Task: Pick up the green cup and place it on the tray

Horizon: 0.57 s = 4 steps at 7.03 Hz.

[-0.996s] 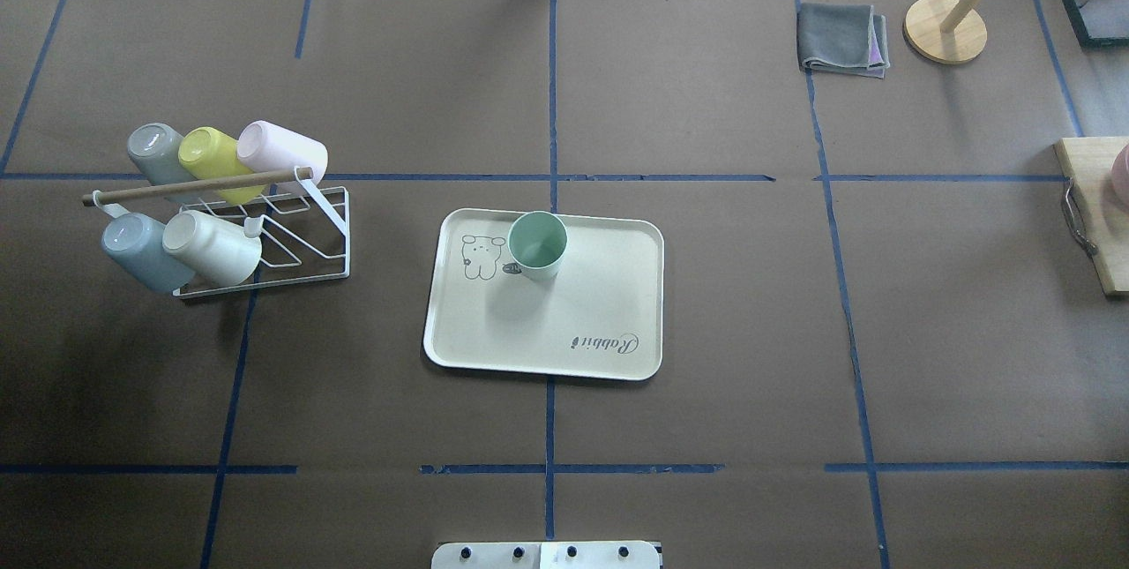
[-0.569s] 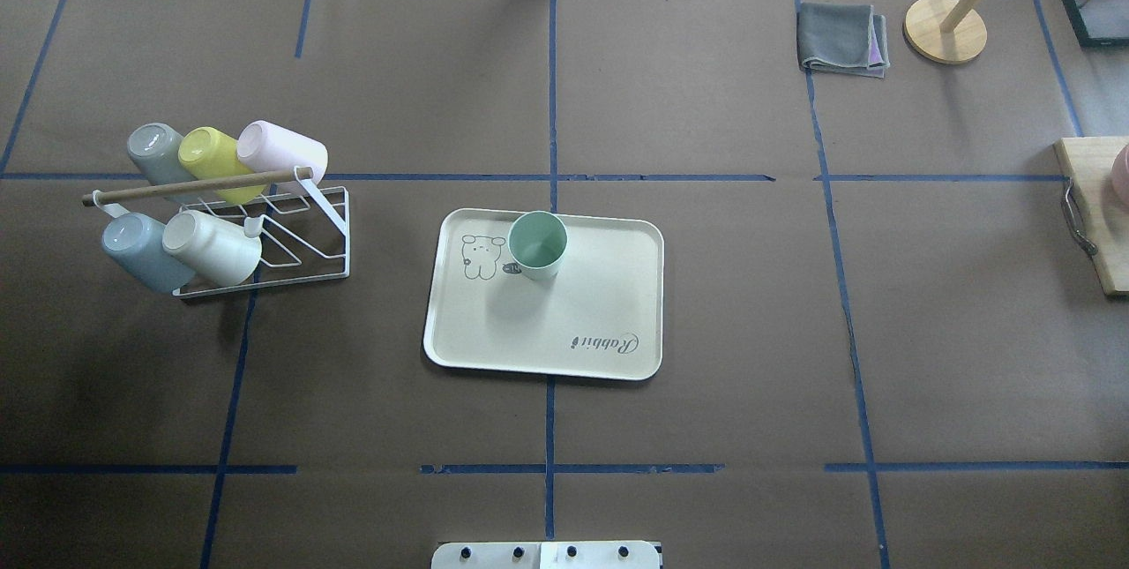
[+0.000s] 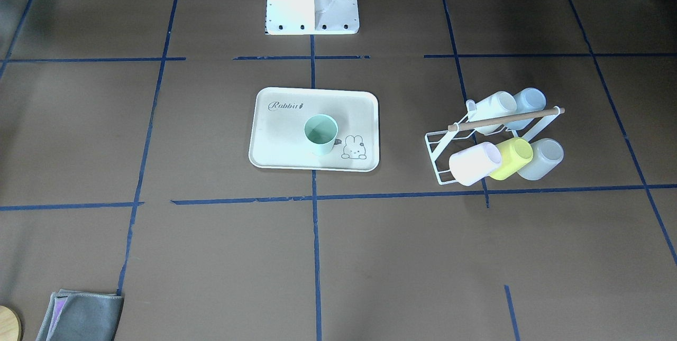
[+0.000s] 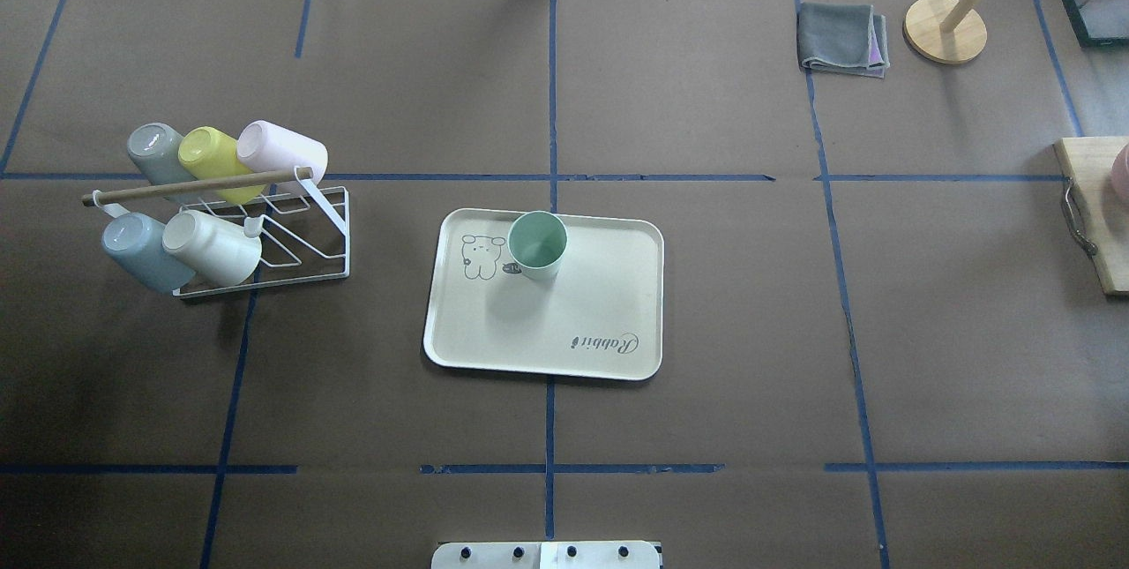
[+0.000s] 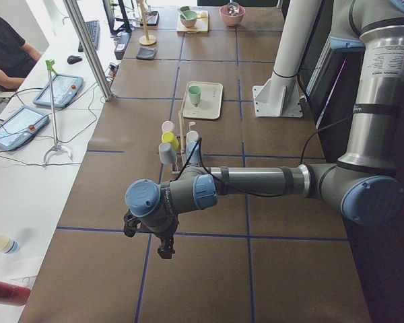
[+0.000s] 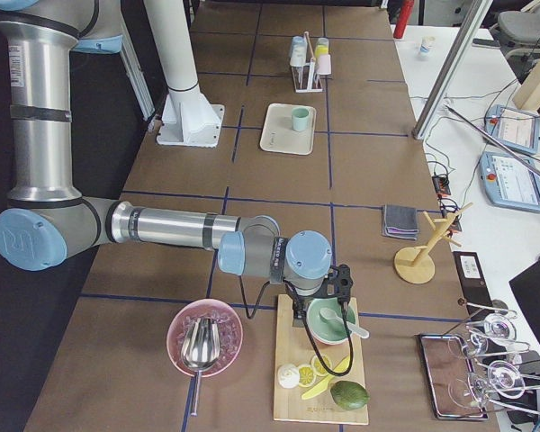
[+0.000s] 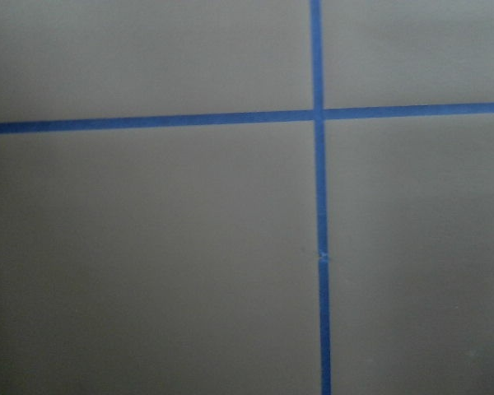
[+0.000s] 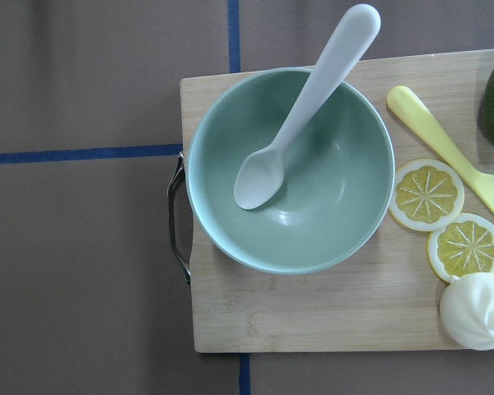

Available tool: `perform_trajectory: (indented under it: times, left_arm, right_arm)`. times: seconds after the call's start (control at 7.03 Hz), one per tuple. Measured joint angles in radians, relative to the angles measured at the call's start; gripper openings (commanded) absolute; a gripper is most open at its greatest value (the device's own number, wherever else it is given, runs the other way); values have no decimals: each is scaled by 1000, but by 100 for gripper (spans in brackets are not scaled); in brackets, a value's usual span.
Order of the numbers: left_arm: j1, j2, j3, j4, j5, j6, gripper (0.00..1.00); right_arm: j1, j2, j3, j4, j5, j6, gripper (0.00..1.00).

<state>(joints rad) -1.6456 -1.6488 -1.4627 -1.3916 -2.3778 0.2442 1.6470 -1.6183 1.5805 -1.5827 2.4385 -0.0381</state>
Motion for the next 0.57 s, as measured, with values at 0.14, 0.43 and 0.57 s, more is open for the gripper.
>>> perform_trajectory:
  times: [0.14, 0.43, 0.57]
  left_arm:
    - [28, 0, 16, -46, 1, -44, 100]
    - [74, -2, 20, -92, 3, -120, 100]
    - [80, -3, 16, -99, 4, -133, 100]
  right_arm:
    - [4, -3, 0, 1, -1, 1, 100]
    - [6, -3, 4, 1, -3, 4, 100]
    - [6, -3, 5, 1, -4, 5, 100]
